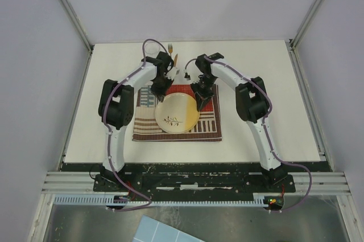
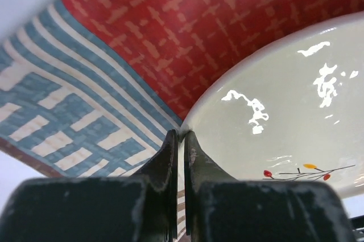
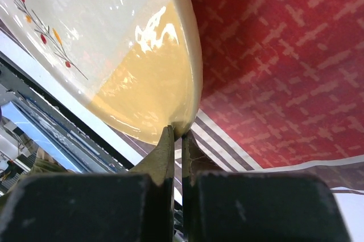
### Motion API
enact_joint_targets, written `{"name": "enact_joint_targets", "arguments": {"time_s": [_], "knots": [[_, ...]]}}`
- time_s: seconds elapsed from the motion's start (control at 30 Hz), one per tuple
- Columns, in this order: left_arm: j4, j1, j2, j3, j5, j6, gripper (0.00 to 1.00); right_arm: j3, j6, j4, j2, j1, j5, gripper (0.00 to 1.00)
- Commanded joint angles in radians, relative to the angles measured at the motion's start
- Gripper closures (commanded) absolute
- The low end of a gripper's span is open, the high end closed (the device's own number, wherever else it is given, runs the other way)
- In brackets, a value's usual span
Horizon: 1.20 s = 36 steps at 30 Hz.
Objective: Set the dinner table for one person
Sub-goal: Adjust the plate on the napkin.
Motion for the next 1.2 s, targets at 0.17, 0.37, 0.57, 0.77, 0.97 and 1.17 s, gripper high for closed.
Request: {"name": "enact_joint_targets", "arguments": {"time_s": [0.17,0.37,0.57,0.77,0.97,1.17], "knots": [[0.098,-0.017,0.06,0.213,-0.008,0.038,0.97,0.067,-0.013,-0.024,-0.057,0.098,-0.148,0.98],[0.086,-0.019,0.091,0.267,-0.002,0.035,0.97,0.024,-0.012,-0.02,-0.072,0.112,-0.157,0.98],[0.086,-0.019,0.063,0.233,-0.061,0.056,0.97,-0.003,-0.004,0.013,-0.114,0.112,-0.123,0.98],[0.084,-0.018,0.005,0.156,-0.134,0.09,0.88,-0.03,0.018,0.077,-0.184,0.108,-0.034,0.75],[0.131,-0.018,-0.079,0.057,-0.163,0.086,0.68,-0.043,0.011,0.113,-0.229,0.063,0.049,0.71],[0.161,-0.013,-0.142,0.029,-0.207,0.078,0.61,-0.034,0.004,0.138,-0.194,-0.021,0.06,0.71]]}}
